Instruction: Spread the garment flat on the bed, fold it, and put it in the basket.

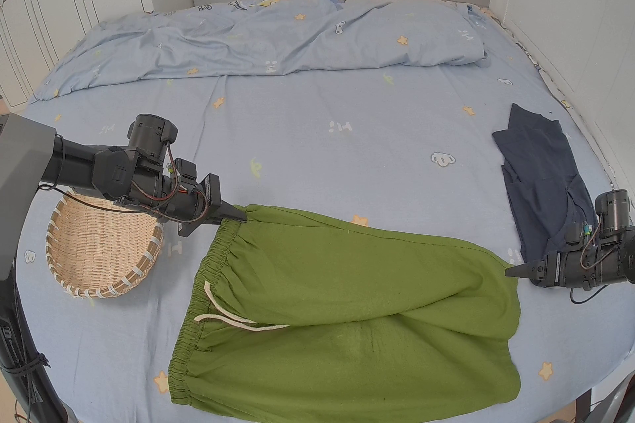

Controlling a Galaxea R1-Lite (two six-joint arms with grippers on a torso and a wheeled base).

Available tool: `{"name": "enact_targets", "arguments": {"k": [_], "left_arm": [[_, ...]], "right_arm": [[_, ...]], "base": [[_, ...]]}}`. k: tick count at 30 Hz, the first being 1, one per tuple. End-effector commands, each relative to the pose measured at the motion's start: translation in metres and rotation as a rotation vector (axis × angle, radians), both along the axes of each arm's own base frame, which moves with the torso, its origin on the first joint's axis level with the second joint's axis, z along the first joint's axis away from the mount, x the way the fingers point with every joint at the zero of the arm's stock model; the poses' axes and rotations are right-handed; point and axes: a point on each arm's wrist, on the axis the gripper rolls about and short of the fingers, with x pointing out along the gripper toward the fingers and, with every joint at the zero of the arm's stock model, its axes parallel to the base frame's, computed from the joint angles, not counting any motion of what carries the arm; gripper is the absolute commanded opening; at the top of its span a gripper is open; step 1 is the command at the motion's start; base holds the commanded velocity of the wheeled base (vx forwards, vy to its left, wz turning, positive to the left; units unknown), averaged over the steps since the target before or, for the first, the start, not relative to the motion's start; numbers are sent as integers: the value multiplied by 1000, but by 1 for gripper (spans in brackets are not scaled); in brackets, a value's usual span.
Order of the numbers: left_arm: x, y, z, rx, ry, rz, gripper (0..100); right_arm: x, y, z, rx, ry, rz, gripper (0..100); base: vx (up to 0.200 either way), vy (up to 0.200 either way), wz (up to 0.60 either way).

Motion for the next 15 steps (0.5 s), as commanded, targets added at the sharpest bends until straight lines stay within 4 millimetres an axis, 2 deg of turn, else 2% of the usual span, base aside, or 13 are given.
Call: {"name": "enact_targets", "arguments": {"k": [1, 6, 15], "left_arm": [[-1, 0, 3, 0, -7, 0, 0], [0, 1, 2, 0, -7, 3, 0], [0, 2, 1, -1, -5, 5, 0]], "right_arm": [[5, 0, -27, 16, 79, 7, 100], [15, 0, -34, 106, 54, 34, 100], [21, -2, -37, 137, 33, 29, 100]], "base": [[0, 0, 0], [0, 0, 0], [0, 0, 0]]}}
